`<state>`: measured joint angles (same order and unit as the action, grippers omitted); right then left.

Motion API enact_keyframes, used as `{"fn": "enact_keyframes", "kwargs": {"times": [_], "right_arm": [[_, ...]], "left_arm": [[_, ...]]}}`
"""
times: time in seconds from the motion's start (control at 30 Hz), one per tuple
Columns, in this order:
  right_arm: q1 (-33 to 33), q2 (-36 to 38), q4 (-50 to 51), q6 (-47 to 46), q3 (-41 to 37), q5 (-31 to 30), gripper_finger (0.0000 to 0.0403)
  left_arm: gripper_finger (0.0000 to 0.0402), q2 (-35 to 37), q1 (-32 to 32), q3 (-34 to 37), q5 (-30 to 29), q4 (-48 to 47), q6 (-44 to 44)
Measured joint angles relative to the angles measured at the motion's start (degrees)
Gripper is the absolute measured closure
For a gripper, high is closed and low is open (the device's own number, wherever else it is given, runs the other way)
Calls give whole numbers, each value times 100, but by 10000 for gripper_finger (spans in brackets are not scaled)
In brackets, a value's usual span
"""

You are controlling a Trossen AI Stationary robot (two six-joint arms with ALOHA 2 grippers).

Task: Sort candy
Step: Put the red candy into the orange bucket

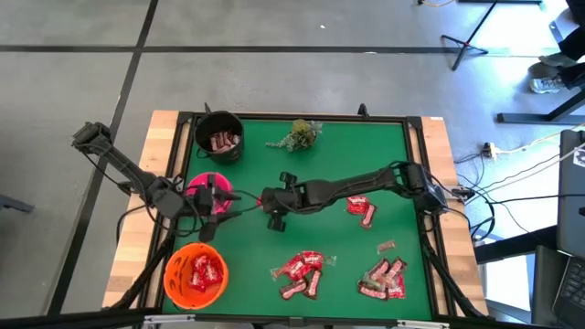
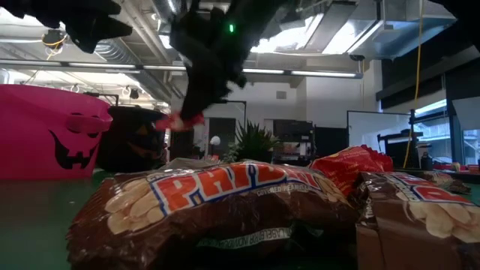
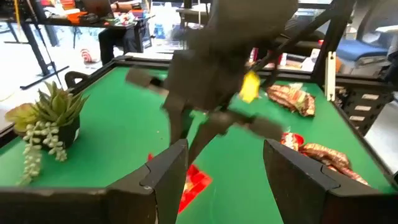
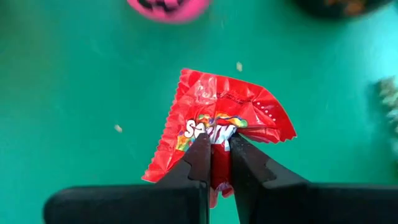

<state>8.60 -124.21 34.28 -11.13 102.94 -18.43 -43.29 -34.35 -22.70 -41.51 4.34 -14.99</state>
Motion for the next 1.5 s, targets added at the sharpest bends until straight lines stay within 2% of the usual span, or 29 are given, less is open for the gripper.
{"fn": "enact_keyframes", "kwargs": {"times": [0.37,0.63,0.73,0.9,1.17,1.33,1.5], "right_arm": [[383,243,-1,318,542,-792,371],[549,257,-459,715,614,-806,371],[538,257,-481,714,626,-803,371],[525,257,-728,738,626,-785,371],[522,254,-960,867,624,-626,370],[522,254,-945,867,624,-598,370],[531,254,-913,870,624,-590,370]], "left_arm": [[202,-41,17,0,-278,-316,-269],[202,-139,326,-2,-235,-238,-446],[202,-172,436,-2,-45,-147,-463],[202,-364,638,-2,201,-71,-570],[206,-693,804,-2,248,-11,-651],[257,-699,806,-2,400,27,-521],[354,-699,809,-2,735,109,-303]]}}
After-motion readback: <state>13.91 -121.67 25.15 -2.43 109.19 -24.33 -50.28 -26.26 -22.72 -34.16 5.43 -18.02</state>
